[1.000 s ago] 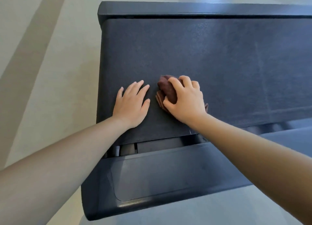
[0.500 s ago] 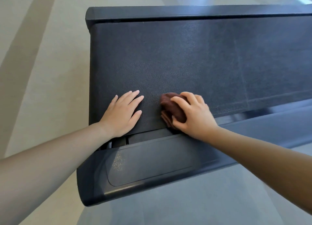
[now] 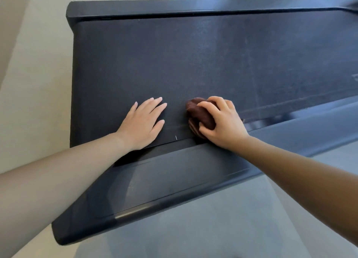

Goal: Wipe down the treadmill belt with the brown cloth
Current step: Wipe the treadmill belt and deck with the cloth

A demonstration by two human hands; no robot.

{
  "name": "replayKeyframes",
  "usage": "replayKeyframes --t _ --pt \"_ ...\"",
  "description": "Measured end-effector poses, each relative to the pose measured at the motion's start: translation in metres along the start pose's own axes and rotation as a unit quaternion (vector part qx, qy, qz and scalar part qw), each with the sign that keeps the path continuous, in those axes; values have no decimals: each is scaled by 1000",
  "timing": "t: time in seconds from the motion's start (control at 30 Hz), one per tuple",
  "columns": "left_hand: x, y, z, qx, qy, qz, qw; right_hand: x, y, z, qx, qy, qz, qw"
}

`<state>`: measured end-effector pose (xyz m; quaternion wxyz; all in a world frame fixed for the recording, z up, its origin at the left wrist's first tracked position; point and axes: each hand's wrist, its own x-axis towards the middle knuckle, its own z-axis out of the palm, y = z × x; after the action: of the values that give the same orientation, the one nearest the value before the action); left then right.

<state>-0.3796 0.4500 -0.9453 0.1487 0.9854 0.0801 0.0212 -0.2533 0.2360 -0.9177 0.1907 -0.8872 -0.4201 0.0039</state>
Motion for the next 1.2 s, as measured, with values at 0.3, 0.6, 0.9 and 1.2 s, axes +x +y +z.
replayKeyframes --t 0.3,0.6,0.9,1.2 --pt "-39 -56 -32 18 22 -85 996 19 -62 24 41 -37 -90 994" --pt "-133 -114 -61 49 31 -193 980 39 -181 76 46 -82 -251 963" --pt "-217 -137 -77 61 -70 -224 970 66 -221 83 45 -139 -261 954" --pt "-263 -152 -154 85 -56 -218 971 69 -282 47 97 -176 -194 960"
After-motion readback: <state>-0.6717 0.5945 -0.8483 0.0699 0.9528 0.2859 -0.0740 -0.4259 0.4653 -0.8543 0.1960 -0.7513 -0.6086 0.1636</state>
